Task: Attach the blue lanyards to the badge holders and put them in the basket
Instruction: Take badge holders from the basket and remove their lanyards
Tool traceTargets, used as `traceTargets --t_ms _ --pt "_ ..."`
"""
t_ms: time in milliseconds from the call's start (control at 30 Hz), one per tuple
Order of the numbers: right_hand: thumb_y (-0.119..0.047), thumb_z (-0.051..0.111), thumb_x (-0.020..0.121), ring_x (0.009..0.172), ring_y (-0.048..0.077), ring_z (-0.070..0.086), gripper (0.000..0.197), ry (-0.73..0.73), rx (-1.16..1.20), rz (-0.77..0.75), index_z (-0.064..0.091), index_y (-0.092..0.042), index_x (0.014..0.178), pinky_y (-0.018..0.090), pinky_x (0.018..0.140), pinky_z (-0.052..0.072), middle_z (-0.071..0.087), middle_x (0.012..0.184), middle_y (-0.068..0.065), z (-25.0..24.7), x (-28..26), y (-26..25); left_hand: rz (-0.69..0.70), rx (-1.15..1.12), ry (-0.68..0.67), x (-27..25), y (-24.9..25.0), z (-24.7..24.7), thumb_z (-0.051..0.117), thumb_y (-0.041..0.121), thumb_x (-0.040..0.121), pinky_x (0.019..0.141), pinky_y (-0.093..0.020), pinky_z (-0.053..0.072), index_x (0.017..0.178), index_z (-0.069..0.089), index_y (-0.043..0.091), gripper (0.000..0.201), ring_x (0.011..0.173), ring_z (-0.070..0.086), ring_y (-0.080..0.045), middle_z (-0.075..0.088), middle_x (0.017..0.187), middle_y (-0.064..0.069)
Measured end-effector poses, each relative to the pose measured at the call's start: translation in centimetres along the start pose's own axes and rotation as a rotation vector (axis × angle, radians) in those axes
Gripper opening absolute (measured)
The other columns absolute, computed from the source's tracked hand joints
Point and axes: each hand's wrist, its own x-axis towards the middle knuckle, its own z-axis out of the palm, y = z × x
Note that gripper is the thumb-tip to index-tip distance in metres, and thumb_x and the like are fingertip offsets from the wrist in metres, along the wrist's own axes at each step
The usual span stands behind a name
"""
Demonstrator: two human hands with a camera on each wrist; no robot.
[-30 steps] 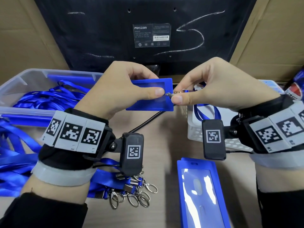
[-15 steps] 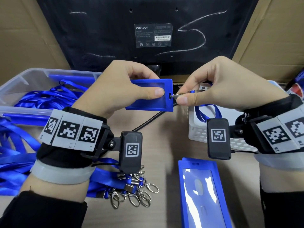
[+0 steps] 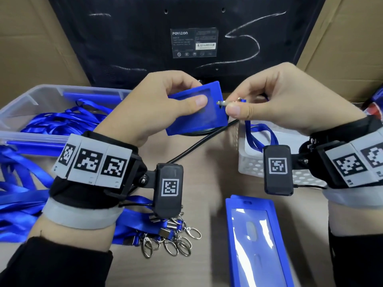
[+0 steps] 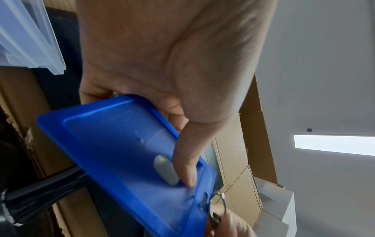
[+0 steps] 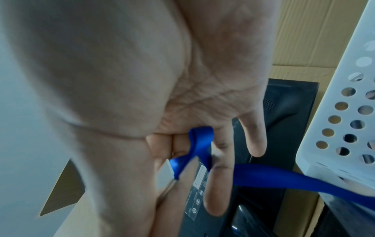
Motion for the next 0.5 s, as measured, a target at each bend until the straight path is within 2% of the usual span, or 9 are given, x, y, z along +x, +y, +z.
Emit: traceTargets --t_ms 33,133,200,267,333,433,500 --pt "-0.049 0.081 0.083 0.072 0.023 0.061 0.024 0.020 0.012 0.008 0.083 -0.028 0.096 0.048 0.081 0.055 0.076 0.086 0.017 0.0 -0.1 0.1 -0.019 -0.022 -0.027 -0.1 0.1 0.0 0.071 0.015 0.099 0.086 -0.024 0.058 0.106 0.073 0.016 0.008 0.088 0.073 -0.006 0.080 0.095 -0.001" --pt "-0.042 0.074 0.092 0.086 0.019 0.071 0.023 0.032 0.042 0.052 0.082 -0.020 0.097 0.051 0.098 0.056 0.080 0.092 0.010 -0.1 -0.6 0.0 -0.079 -0.105 -0.105 -0.8 0.6 0.5 0.061 0.013 0.105 0.097 -0.039 0.057 0.112 0.069 0.018 0.012 0.094 0.075 -0.013 0.081 0.094 -0.004" --pt "-0.039 0.070 0.098 0.087 0.018 0.070 0.023 0.003 -0.003 0.089 0.081 -0.019 0.094 0.052 0.100 0.054 0.080 0.093 0.009 -0.5 -1.0 -0.1 -0.135 -0.161 -0.168 -1.6 1.3 1.2 0.060 0.012 0.105 0.101 -0.048 0.055 0.117 0.068 0.017 0.015 0.099 0.075 -0.021 0.080 0.099 -0.008" --pt "-0.039 0.066 0.102 0.083 0.016 0.064 0.025 -0.062 -0.107 0.114 0.079 -0.021 0.090 0.051 0.094 0.053 0.079 0.092 0.009 -1.3 -1.4 -0.2 -0.196 -0.176 -0.228 -2.4 2.1 2.2 0.060 0.011 0.104 0.098 -0.046 0.055 0.122 0.067 0.014 0.019 0.103 0.075 -0.028 0.080 0.105 -0.012" --pt "-0.042 0.064 0.103 0.084 0.015 0.064 0.026 -0.147 -0.201 0.143 0.079 -0.025 0.090 0.048 0.094 0.052 0.078 0.093 0.004 -2.0 -1.8 -0.8 -0.227 -0.146 -0.278 -3.3 2.8 3.2 0.060 0.007 0.102 0.087 -0.037 0.055 0.121 0.068 0.013 0.021 0.104 0.075 -0.031 0.079 0.108 -0.015" --pt "-0.047 0.062 0.102 0.087 0.025 0.066 0.026 -0.277 -0.307 0.180 0.078 -0.031 0.090 0.051 0.094 0.052 0.076 0.090 -0.001 -2.1 -2.9 -1.9 -0.273 -0.126 -0.364 -5.1 3.4 4.3 0.063 0.001 0.098 0.074 -0.027 0.053 0.121 0.069 0.008 0.025 0.092 0.072 -0.028 0.078 0.104 -0.013" --pt "-0.047 0.062 0.102 0.081 0.027 0.061 0.026 -0.374 -0.377 0.190 0.076 -0.032 0.086 0.047 0.085 0.051 0.070 0.082 -0.005 -1.6 -3.4 -2.3 -0.313 -0.135 -0.427 -6.3 3.4 4.7 0.067 0.001 0.096 0.077 -0.033 0.049 0.116 0.070 0.002 0.020 0.086 0.058 -0.028 0.067 0.096 -0.016"
